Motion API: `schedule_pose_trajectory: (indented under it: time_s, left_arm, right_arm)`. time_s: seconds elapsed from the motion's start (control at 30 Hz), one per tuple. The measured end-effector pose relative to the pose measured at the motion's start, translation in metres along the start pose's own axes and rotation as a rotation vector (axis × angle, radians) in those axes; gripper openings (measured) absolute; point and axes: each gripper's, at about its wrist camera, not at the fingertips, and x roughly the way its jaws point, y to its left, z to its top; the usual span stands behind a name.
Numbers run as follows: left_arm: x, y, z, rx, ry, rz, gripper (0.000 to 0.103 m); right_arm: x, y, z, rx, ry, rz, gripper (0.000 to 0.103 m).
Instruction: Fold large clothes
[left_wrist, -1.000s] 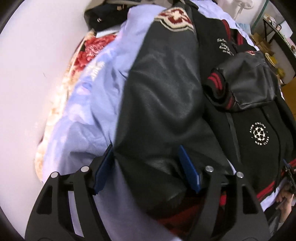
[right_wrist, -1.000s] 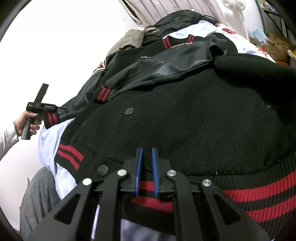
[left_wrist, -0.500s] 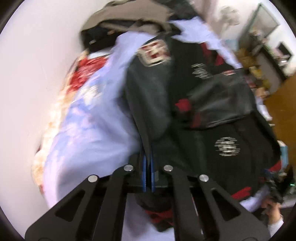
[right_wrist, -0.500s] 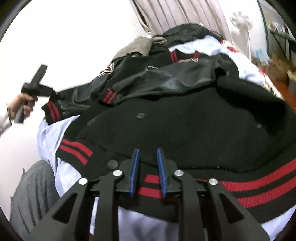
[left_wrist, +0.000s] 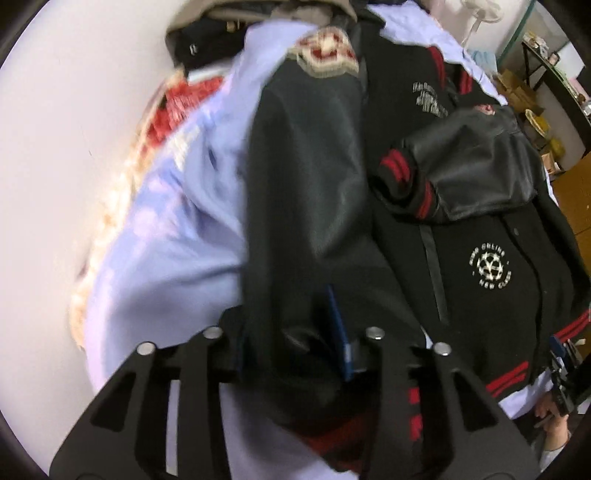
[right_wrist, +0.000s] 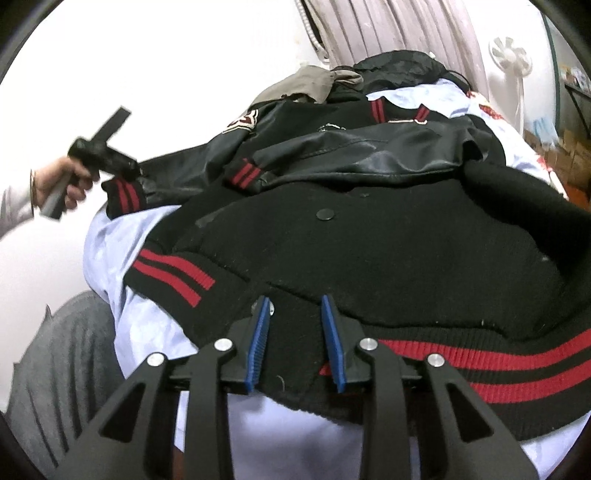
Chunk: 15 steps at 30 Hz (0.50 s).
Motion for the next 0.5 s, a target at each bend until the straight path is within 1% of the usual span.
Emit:
schedule_pose_trajectory:
  time_s: [0.07, 0.1, 0.13, 0.2, 0.3, 0.37, 0.4, 0.47, 0.5]
  left_arm:
    - [0.005, -0.006, -0.001, 0.018, 0.000, -0.013, 0.026]
    - [0.002, -0.008, 0.000, 0.016, -0.015, -0.023, 0.020]
    - [-0.003, -0.011, 0.001, 0.014, -0.035, -0.044, 0.017]
    - [-0.021, -0.021, 0.006, 0.028, -0.094, -0.112, 0.011]
    - [-0.057, -0.048, 0.013, 0.095, -0.198, -0.204, 0.009]
    - [-0.077, -0.069, 0.021, 0.134, -0.250, -0.257, 0.008]
    - [-0.090, -0.084, 0.026, 0.162, -0.279, -0.294, 0.004]
    - [-0.104, -0.109, 0.036, 0.202, -0.304, -0.340, 0.004]
    - [-0.112, -0.129, 0.042, 0.236, -0.315, -0.357, 0.004]
  right_arm:
    - [0.000, -0.001, 0.001, 0.011, -0.002, 0.009, 0.031]
    - [0.000, -0.002, 0.001, 0.012, -0.003, 0.011, 0.031]
    - [0.000, -0.002, 0.001, 0.014, -0.004, 0.013, 0.031]
    - [-0.001, -0.003, 0.002, 0.021, -0.008, 0.019, 0.031]
    - [-0.002, -0.006, 0.004, 0.037, -0.024, 0.015, 0.031]
    - [-0.003, -0.011, 0.006, 0.060, -0.034, 0.011, 0.031]
    - [-0.004, -0.015, 0.007, 0.081, -0.042, 0.020, 0.029]
    - [-0.007, -0.021, 0.010, 0.112, -0.063, 0.036, 0.029]
    - [-0.011, -0.025, 0.013, 0.132, -0.082, 0.051, 0.029]
